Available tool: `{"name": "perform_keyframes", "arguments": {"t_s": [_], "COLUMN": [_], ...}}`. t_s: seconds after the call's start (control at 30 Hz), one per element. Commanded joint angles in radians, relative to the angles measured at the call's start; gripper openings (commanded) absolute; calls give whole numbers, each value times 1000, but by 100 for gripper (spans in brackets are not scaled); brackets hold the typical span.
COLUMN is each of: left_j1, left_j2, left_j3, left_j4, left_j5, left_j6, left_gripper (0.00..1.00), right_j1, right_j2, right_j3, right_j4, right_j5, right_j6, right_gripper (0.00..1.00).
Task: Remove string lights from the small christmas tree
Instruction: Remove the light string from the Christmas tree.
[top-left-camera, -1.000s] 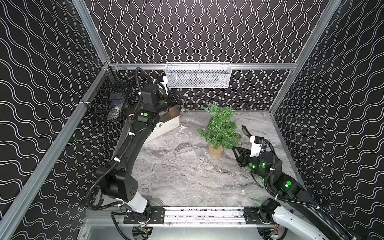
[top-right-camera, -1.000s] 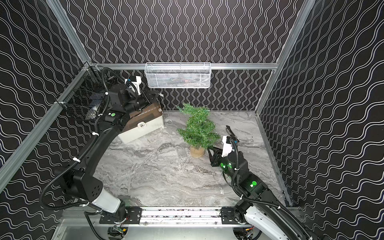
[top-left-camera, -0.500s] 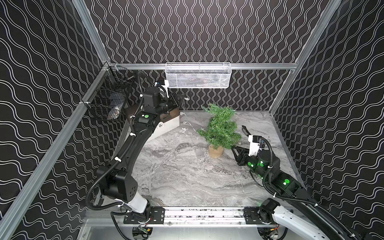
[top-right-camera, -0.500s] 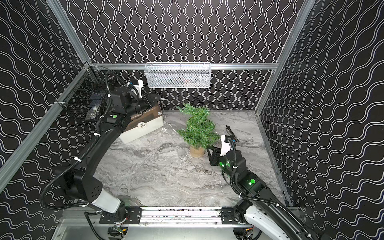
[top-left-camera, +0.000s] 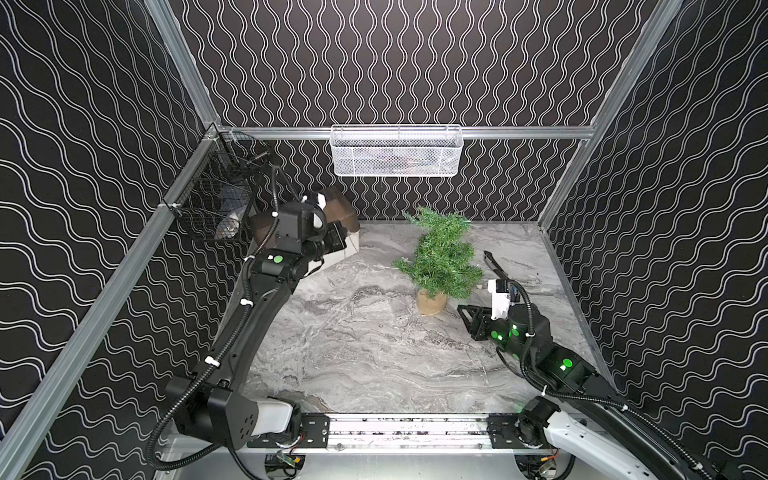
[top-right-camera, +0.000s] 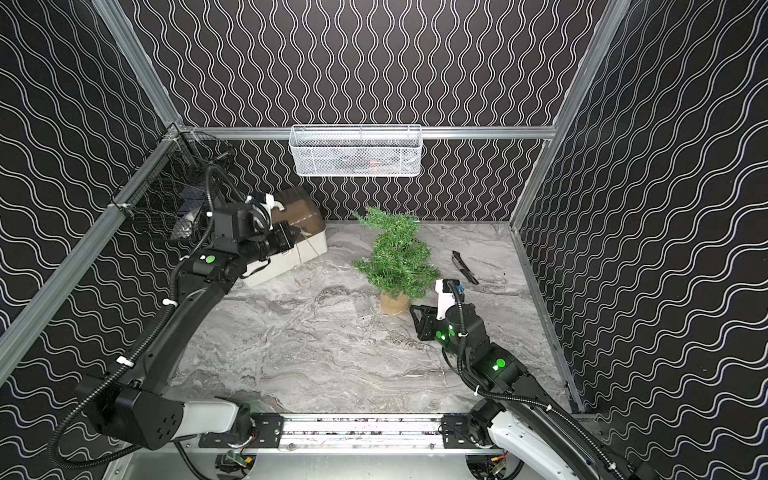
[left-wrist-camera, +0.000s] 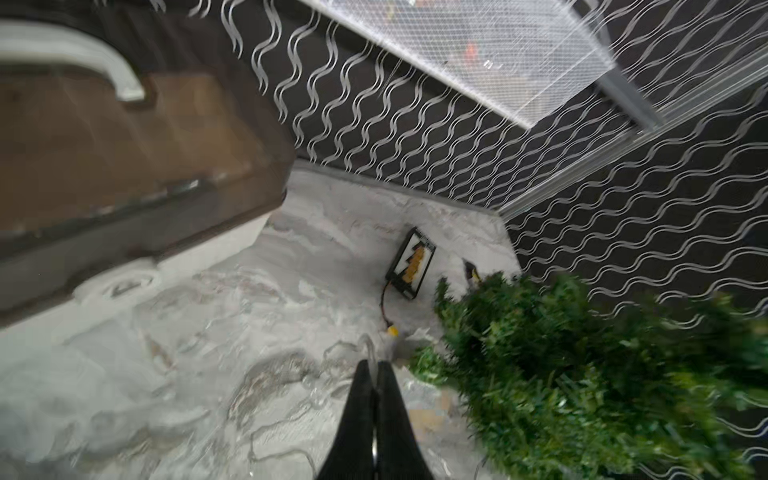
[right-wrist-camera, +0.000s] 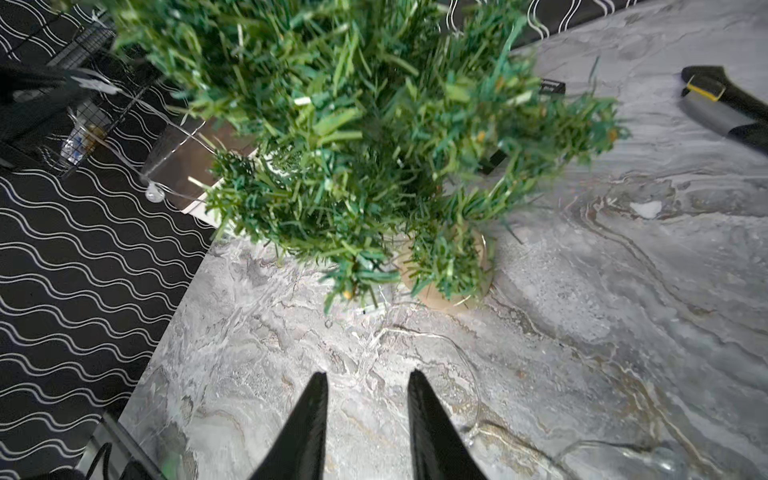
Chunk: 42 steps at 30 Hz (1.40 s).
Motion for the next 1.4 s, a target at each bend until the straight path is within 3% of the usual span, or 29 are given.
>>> {"name": "perform_keyframes", "arguments": {"t_s": [0.0, 0.2, 0.37, 0.5, 0.63, 0.87, 1.13, 1.37], "left_j1": [1, 8, 62, 133, 140, 142, 142, 143], "left_j2": [-31, -18, -7, -19, -17, -10, -15, -27], "left_j3": [-60, -56, -19, -9, -9, -30, -42, -56], "left_j4": [-15, -39, -77, -66, -51, -24, -15, -26], "left_j5": [-42, -58, -52, 8, 49, 70, 78, 60], "left_j6": [18, 22, 16, -7, -21, -34, -41, -33], "left_gripper": [0, 0, 0, 0, 0, 0, 0, 0], "right_j1": [2, 2, 1, 2, 2, 1, 19, 186], "right_j2": [-9, -5, 24, 109, 213, 389, 639, 869], "right_j3": [-29, -139, -247, -310, -342, -288, -265, -113], "right_j4": [-14, 15, 105, 190, 290, 319, 573, 708], "right_j5": [-33, -70, -25, 39, 66, 17, -191, -214], "right_j6": [62, 136, 205, 276, 289, 209, 221, 223], "right_gripper": [34, 36, 40, 47, 52, 56, 48, 46]}}
